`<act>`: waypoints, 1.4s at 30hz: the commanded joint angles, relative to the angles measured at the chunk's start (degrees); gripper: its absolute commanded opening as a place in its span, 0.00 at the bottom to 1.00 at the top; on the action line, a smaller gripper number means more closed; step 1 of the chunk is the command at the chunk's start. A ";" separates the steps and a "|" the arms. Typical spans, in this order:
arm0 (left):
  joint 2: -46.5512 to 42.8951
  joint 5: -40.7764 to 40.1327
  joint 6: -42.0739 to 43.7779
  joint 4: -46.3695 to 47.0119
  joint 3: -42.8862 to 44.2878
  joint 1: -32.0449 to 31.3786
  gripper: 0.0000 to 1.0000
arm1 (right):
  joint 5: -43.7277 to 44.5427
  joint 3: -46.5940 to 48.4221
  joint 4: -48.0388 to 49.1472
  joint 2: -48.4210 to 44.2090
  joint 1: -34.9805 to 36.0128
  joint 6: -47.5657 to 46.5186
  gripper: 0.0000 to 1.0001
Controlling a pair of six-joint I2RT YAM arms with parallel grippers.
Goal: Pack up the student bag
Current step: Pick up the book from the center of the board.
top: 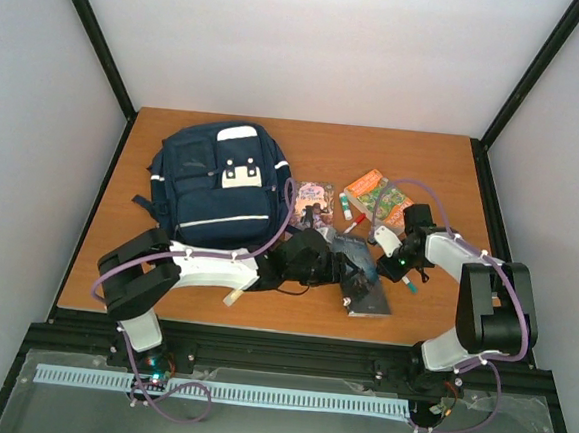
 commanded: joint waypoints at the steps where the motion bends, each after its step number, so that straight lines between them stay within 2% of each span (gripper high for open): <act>1: 0.64 -1.83 -3.05 1.07 1.96 -0.62 0.63 | -0.67 -3.25 -4.69 1.94 0.68 0.22 0.29; 11: 1.47 -1.25 -2.76 -0.08 2.28 -0.65 0.50 | -0.90 -3.37 -4.77 1.64 0.68 0.45 0.30; 22: 3.83 -0.23 -2.91 0.39 2.43 -0.54 0.26 | -1.56 -3.45 -4.79 0.46 0.68 1.14 0.31; 27: 1.45 -2.70 -1.19 -1.60 1.61 -0.54 0.02 | -0.56 -3.25 -4.96 -0.13 0.68 1.93 0.32; 31: -2.20 -4.46 2.74 -3.73 1.12 -0.55 0.01 | 2.82 -1.77 -7.24 -4.52 0.44 2.51 0.33; 35: -7.10 -5.68 8.59 -6.64 1.51 -0.54 0.01 | 0.49 2.38 -12.72 -10.57 0.15 3.05 0.35; 39: -13.12 -6.63 14.64 -10.68 1.92 -0.19 0.01 | -1.80 7.60 -17.71 -15.11 0.15 4.33 0.41; 42: -17.89 -7.04 18.18 -15.23 2.61 1.32 0.01 | -3.26 10.89 -19.56 -17.83 0.15 5.57 0.49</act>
